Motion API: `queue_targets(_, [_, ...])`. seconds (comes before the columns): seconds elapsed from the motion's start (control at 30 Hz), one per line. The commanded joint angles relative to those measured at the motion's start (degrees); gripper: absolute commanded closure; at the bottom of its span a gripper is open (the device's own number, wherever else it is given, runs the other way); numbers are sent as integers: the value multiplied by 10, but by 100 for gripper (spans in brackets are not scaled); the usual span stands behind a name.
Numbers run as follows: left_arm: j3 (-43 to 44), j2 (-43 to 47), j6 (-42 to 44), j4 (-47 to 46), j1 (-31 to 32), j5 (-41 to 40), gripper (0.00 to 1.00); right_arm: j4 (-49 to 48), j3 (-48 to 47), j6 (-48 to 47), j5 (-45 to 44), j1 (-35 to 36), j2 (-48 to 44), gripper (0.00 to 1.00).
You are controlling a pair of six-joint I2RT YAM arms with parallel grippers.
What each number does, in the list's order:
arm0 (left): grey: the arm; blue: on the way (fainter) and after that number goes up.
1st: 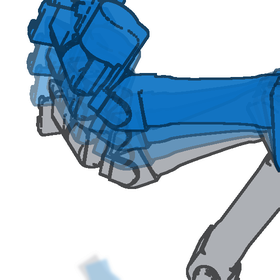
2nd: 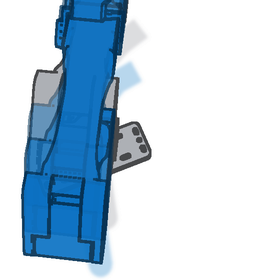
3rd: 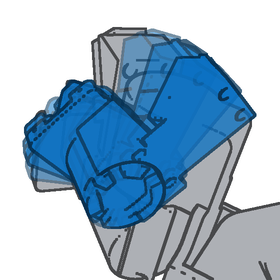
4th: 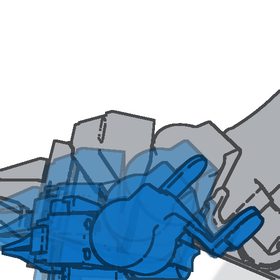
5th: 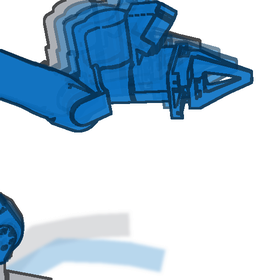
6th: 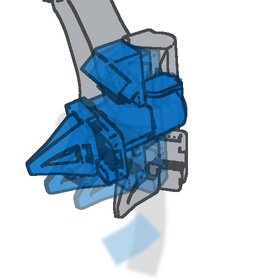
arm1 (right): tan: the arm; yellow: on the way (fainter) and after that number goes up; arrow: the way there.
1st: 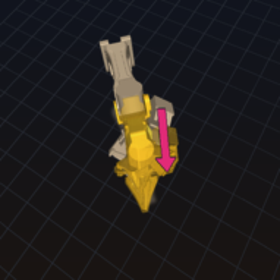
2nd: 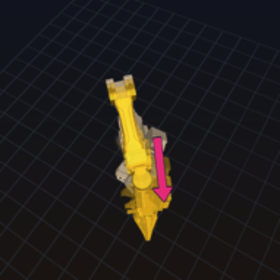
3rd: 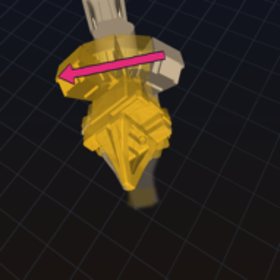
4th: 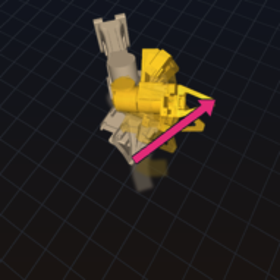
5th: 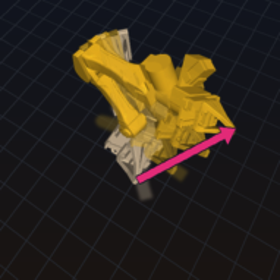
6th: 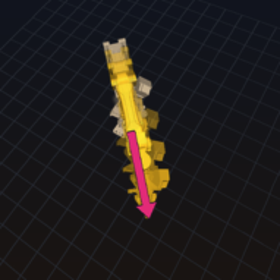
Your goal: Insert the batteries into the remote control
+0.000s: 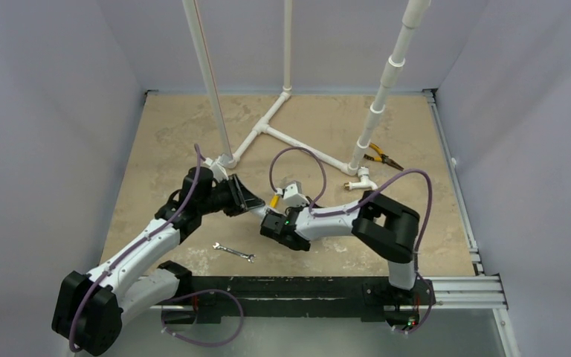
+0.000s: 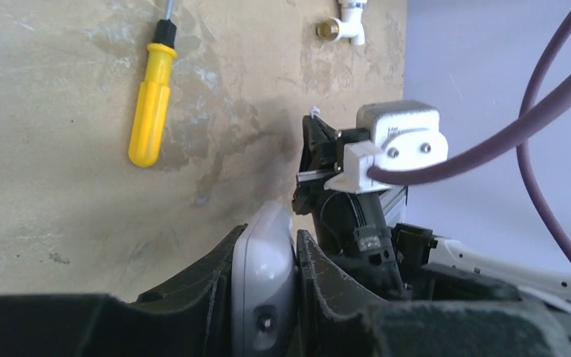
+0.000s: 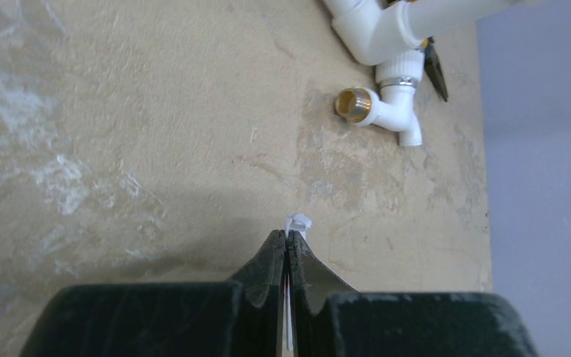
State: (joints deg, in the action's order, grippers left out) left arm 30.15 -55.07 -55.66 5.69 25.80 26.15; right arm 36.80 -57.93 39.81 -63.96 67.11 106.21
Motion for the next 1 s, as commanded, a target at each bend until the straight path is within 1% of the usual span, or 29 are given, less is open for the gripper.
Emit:
queue_targets(0.0, [12,5,1,-20,-7,13,100,399,-118,380,-136,20,92,100])
queue_targets(0.03, [10,4,1,-21,-7,13,100,516,-148,507,-156,25,123,100])
queue_targets(0.07, [8,4,1,-22,-9,14,100,560,-169,537,-163,30,148,100])
queue_targets(0.1, [7,3,0,-24,-9,14,100,567,-179,528,-164,31,157,100])
queue_targets(0.43, [9,-4,-1,-25,-12,21,100,567,-166,514,-177,39,92,100])
queue_targets(0.6, [19,-13,-1,-23,-12,25,100,562,-169,489,-185,42,80,100])
queue_targets(0.77, [26,-17,-2,-21,-12,24,100,562,-166,486,-188,45,59,100])
queue_targets(0.83, [28,-20,-1,-21,-12,26,100,562,-164,489,-188,47,51,100])
queue_targets(0.97, [31,-22,0,-19,-12,26,100,561,-145,537,-173,47,12,100])
